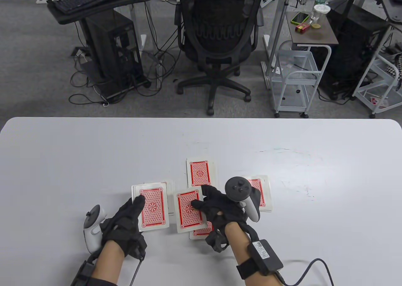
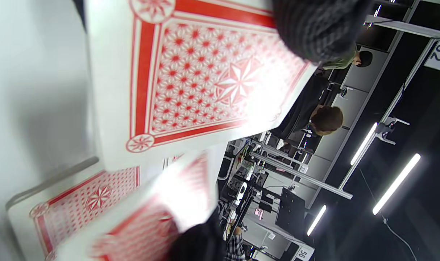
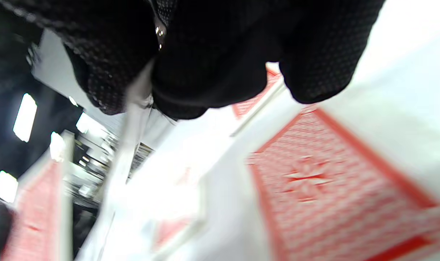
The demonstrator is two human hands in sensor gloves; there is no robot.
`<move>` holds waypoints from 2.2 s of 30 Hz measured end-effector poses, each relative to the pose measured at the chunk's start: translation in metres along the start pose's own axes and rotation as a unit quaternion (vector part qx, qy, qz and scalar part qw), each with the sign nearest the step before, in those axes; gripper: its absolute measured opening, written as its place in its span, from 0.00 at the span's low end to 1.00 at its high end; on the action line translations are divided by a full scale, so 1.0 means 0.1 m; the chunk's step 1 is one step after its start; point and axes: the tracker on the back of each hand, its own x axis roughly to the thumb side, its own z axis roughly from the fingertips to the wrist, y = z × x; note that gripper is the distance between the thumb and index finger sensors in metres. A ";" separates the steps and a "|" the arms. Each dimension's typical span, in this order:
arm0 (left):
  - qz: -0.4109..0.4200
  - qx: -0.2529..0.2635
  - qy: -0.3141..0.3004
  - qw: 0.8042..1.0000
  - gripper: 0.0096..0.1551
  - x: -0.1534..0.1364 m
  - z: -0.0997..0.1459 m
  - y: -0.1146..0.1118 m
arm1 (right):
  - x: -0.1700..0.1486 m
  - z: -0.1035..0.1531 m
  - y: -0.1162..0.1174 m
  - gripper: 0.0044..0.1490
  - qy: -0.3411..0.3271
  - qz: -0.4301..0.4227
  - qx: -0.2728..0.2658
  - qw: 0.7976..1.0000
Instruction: Four-player card dealing with fan arrangement
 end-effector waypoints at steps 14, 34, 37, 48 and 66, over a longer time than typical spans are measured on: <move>-0.006 -0.003 -0.006 1.000 0.26 -0.01 -0.03 0.02 | 0.10 -0.05 0.30 0.53 0.073 0.368 -0.012 0.927; -0.031 -0.063 -0.002 0.998 0.26 -0.04 0.01 -0.31 | 0.39 0.04 0.38 0.34 -0.087 -0.119 0.015 0.989; -0.020 -0.064 -0.003 0.998 0.26 -0.02 0.00 -0.27 | 0.35 0.00 0.36 0.36 -0.084 -0.159 0.030 0.983; 0.029 0.084 -0.021 0.996 0.26 0.15 0.03 0.50 | 0.67 -0.46 0.24 0.45 -0.054 -0.066 0.033 0.996; 0.015 0.099 -0.022 0.995 0.26 0.18 -0.01 0.60 | 0.96 -1.17 1.08 0.50 0.060 0.364 0.024 0.929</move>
